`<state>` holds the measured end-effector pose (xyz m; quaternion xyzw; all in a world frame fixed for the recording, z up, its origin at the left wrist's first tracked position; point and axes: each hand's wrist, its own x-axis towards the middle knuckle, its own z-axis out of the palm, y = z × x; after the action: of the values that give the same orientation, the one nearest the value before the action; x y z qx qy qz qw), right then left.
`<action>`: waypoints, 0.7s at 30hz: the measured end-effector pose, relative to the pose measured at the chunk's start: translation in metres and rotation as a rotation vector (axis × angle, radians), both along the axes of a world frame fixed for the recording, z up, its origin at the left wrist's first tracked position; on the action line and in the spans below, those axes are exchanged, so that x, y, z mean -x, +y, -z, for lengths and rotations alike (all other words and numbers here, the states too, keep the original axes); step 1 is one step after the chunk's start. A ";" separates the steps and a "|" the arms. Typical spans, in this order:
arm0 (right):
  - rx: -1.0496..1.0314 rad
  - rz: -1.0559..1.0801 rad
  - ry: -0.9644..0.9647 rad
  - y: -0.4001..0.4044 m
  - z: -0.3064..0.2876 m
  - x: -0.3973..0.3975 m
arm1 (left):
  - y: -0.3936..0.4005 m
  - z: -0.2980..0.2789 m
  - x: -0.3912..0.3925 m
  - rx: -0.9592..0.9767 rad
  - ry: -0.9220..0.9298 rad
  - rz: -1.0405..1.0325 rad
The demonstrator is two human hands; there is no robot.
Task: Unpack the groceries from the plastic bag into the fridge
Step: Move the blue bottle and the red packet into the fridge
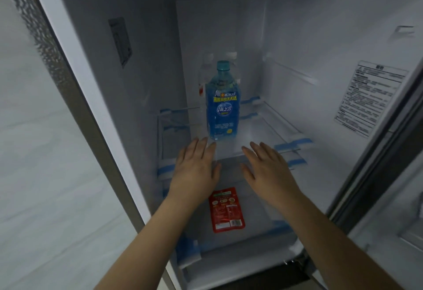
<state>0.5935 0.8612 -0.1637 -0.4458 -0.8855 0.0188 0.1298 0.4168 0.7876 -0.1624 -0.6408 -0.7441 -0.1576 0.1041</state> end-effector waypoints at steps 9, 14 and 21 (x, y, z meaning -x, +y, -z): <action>-0.056 -0.022 -0.025 -0.026 0.006 -0.018 | -0.026 0.011 -0.013 0.038 0.092 -0.028; -0.086 -0.055 0.002 -0.042 0.012 -0.038 | -0.050 0.018 -0.033 0.030 0.144 -0.055; -0.052 -0.029 -0.013 -0.076 0.032 -0.116 | -0.080 0.031 -0.104 0.005 0.038 -0.017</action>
<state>0.7098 0.7850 -0.1957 -0.4296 -0.8929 -0.0051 0.1351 0.5209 0.7072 -0.1933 -0.6377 -0.7477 -0.1425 0.1179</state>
